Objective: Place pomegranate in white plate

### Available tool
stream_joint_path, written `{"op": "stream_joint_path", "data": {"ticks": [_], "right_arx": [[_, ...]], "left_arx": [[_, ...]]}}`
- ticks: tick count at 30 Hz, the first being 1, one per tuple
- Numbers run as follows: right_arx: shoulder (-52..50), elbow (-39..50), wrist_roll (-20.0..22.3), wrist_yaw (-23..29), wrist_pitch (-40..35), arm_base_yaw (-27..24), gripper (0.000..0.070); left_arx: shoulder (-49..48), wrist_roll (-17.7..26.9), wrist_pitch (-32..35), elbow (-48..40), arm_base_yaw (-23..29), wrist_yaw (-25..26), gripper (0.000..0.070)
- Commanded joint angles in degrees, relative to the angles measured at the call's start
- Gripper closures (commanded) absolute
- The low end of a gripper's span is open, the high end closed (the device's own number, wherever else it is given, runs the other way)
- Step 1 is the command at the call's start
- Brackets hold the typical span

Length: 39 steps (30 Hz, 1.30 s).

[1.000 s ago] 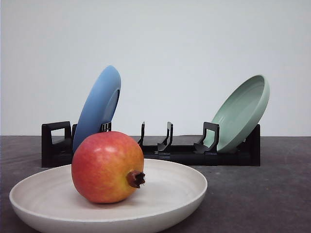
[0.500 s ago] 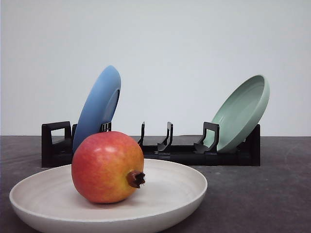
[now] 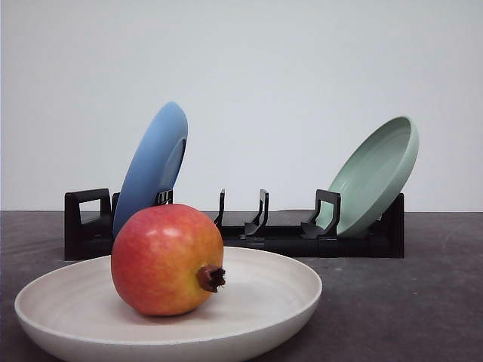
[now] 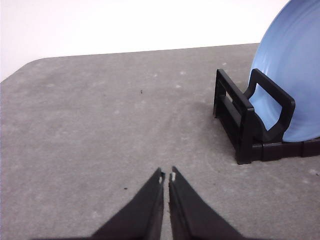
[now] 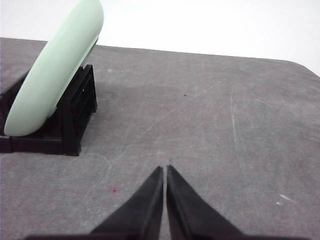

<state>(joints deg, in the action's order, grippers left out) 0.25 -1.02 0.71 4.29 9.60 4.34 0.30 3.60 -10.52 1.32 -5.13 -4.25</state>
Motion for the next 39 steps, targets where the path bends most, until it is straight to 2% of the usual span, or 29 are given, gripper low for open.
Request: {"op": "stream_joint_path", "data": {"ticks": [1,39], "right_arx": [[-0.04,0.37,0.39,0.11,-0.59,-0.09,0.0696],[-0.04,0.37,0.39,0.11,-0.59,-0.09,0.0696]], "left_arx": [[-0.13,-0.07,-0.13,-0.63,-0.02,-0.13,0.0700],[-0.13,-0.07,-0.13,-0.63,-0.02,-0.13,0.0700]]}}
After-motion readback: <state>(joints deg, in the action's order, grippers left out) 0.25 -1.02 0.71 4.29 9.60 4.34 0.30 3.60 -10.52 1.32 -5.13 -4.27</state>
